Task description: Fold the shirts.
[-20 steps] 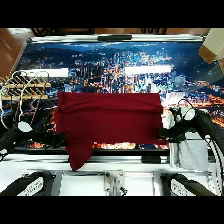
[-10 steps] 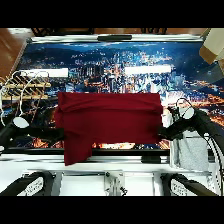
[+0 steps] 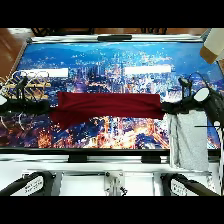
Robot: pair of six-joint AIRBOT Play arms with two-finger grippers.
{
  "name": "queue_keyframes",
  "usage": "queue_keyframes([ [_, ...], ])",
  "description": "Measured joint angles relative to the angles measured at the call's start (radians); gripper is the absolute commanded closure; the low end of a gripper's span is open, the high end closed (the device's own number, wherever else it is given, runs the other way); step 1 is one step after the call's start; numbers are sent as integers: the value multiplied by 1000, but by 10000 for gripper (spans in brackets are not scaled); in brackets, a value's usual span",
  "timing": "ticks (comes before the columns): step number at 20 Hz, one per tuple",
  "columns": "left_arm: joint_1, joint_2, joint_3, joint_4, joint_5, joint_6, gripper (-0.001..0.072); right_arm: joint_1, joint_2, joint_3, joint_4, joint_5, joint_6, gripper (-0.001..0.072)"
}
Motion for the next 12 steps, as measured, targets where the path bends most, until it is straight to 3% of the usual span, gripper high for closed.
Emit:
queue_keyframes([
  [9,-41,-436,354,-31,45,-7,673,52,-315,240,14,-182,23,639],
  [10,-45,-473,386,-35,46,-7,630,56,-337,252,9,-198,35,602],
  [11,-51,-504,411,-34,45,-10,437,59,-353,262,0,-208,47,385],
  [12,-55,-529,430,-35,45,-11,180,61,-364,267,-10,-212,53,179],
])
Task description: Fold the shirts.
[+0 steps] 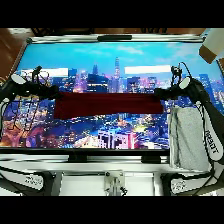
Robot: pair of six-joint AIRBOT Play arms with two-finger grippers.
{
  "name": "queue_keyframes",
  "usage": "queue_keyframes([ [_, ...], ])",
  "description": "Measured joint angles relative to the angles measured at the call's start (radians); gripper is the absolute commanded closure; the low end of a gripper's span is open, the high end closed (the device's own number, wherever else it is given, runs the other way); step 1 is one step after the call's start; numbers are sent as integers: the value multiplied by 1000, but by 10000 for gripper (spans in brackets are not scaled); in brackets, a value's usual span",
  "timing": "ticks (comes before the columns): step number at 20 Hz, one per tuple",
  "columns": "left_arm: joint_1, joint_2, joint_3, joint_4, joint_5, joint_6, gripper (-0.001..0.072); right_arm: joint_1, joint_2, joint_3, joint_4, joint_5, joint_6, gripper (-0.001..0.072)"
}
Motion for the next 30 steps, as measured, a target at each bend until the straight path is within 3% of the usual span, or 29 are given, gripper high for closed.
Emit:
queue_keyframes([
  [1,-3,-21,16,-4,-2,-2,68,0,-7,5,-6,3,0,164],
  [2,-6,-34,26,-5,-5,-3,69,1,-10,8,-11,13,-1,158],
  [3,-8,-44,34,-6,-25,-3,69,2,-11,11,-12,29,-6,28],
  [10,-16,-51,54,-10,-211,-3,70,-59,-30,17,12,68,6,30],
  [16,-34,-16,56,-12,-251,-3,71,-63,-102,21,119,51,-1,40],
  [17,-39,-9,56,-13,-249,-2,70,-58,-111,21,146,56,-6,97],
  [19,-52,2,56,-34,-237,-1,71,-48,-127,19,185,105,-23,489],
  [20,-60,6,56,-51,-233,0,72,-45,-132,18,192,139,-33,588],
  [21,-69,9,56,-72,-225,0,104,-42,-132,18,198,161,-49,639],
  [23,-96,11,56,-115,-200,0,395,-39,-113,14,200,213,-75,641],
  [25,-136,13,56,-156,-172,0,588,-37,-60,15,218,253,-116,640],
  [30,-319,-19,56,-207,-109,1,675,-33,168,18,266,332,-148,641],
])
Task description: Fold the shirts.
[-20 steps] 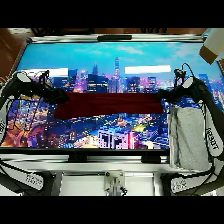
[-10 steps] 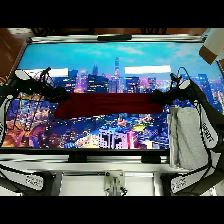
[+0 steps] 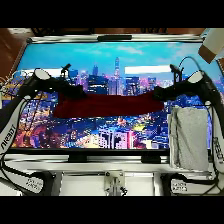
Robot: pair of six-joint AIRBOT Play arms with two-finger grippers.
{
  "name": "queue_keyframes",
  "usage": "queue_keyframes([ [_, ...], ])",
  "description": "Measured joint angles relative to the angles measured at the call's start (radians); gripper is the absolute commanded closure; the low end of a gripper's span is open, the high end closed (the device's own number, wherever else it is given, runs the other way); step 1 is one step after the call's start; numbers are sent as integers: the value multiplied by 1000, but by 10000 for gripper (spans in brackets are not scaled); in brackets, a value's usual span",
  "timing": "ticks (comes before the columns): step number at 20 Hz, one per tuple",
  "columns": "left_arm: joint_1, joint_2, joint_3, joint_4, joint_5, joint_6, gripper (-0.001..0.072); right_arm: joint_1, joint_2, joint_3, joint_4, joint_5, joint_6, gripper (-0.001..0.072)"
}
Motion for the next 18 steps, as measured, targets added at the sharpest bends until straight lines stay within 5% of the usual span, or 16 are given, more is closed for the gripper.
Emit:
queue_keyframes([
  [6,-233,-43,0,-58,142,-14,675,0,317,0,75,150,138,641],
  [13,-469,-108,6,-322,354,-7,676,0,547,0,93,228,309,641],
  [18,-460,-101,10,-367,354,4,678,0,572,0,92,187,340,640],
])
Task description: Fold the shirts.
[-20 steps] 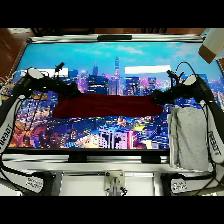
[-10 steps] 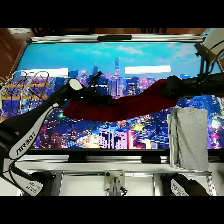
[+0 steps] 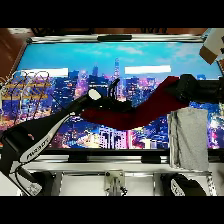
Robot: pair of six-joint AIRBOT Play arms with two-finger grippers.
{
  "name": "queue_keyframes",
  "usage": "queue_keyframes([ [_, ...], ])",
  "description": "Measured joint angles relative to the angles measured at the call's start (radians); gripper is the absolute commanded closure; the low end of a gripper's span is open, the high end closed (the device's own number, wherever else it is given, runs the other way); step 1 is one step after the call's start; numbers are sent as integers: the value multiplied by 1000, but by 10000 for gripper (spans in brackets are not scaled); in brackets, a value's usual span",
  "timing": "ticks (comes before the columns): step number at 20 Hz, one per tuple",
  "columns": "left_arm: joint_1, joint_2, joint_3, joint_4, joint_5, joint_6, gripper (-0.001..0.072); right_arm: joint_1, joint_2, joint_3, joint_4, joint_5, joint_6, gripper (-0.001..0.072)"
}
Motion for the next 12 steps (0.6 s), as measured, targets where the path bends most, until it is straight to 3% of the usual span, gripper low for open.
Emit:
queue_keyframes([
  [5,211,159,0,200,-143,-22,677,49,-90,0,-2,-70,-37,641],
  [8,385,305,0,344,-214,-54,677,162,-195,-1,-1,-161,-58,641],
  [12,608,477,0,423,-315,-69,676,343,-365,0,25,-316,-75,640],
])
